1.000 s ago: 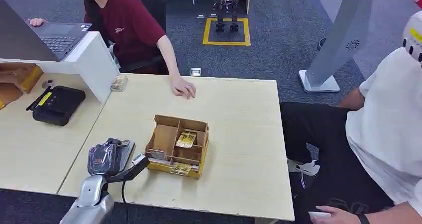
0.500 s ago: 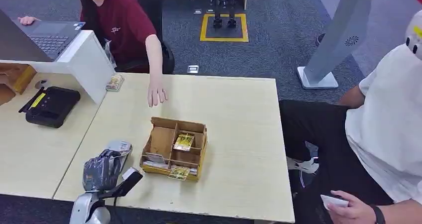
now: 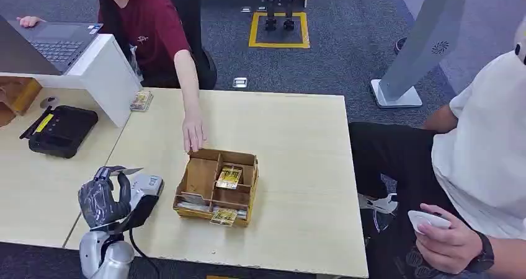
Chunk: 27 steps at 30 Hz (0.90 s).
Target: Pass the card to the sensor for recognition and then transmit it.
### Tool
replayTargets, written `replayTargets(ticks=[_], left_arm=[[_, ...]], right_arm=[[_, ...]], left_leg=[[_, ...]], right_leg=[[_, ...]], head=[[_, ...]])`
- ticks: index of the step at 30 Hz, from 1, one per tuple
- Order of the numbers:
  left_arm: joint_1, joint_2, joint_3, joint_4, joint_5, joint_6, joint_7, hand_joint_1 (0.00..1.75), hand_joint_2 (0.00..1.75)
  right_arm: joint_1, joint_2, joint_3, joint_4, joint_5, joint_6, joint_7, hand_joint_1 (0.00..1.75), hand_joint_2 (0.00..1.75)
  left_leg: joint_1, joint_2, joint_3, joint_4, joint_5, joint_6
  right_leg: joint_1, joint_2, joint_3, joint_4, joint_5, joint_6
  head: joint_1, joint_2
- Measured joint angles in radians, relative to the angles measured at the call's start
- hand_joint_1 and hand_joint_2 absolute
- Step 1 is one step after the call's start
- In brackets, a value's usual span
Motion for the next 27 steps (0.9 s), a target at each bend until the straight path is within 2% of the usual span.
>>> replayTargets(ticks=[1,4,6,14,20,27], left_arm=[[-0.011,0.002,-0.008,-0.004,0.005,0.000,0.018,1.75,1.75],[-0.052,0.043,-0.087,-0.018,0.053,-0.001,0.129,1.75,1.75],[-0.081,0.079,-0.143,-0.026,0.063,-0.003,0.166,1.75,1.75],[-0.186,0.156,-0.270,-0.027,0.070,-0.036,0.201,1.75,1.75],[-0.250,0.176,-0.312,-0.009,0.074,-0.046,0.210,1.75,1.75],[-0.261,0.184,-0.330,0.008,0.087,-0.048,0.213,1.75,1.75]], right_arm=[[0.000,0.000,0.001,0.000,0.000,0.000,0.001,0.00,1.75],[0.000,0.000,0.003,0.000,0.000,0.000,0.003,0.00,1.75],[0.001,0.000,0.007,0.000,0.001,0.000,0.003,0.00,1.75],[-0.001,0.000,0.019,0.000,0.009,0.008,0.003,0.00,1.75],[-0.003,0.000,0.021,0.000,0.009,0.013,-0.001,0.00,1.75],[-0.005,0.000,0.021,0.000,0.007,0.013,-0.002,0.00,1.75]], left_leg=[[0.000,0.000,0.000,0.000,0.000,0.000],[0.000,0.001,0.000,0.000,0.000,0.000],[0.000,0.002,-0.001,0.000,0.000,0.001],[0.000,0.002,-0.002,0.002,0.001,0.001],[0.000,0.003,-0.002,0.002,0.001,0.001],[0.000,0.005,-0.002,0.002,0.001,0.001]], right_leg=[[0.000,0.000,0.000,0.000,0.000,0.000],[0.000,0.002,-0.001,0.000,0.001,0.001],[0.000,0.002,-0.001,0.000,0.002,0.001],[0.000,0.002,-0.001,0.000,0.002,0.002],[0.000,0.003,-0.001,0.000,0.002,0.002],[0.000,0.005,-0.002,0.000,0.002,0.002]], head=[[0.000,0.000],[0.000,0.000],[0.000,0.000],[0.000,0.000],[0.000,0.000],[0.000,0.000]])
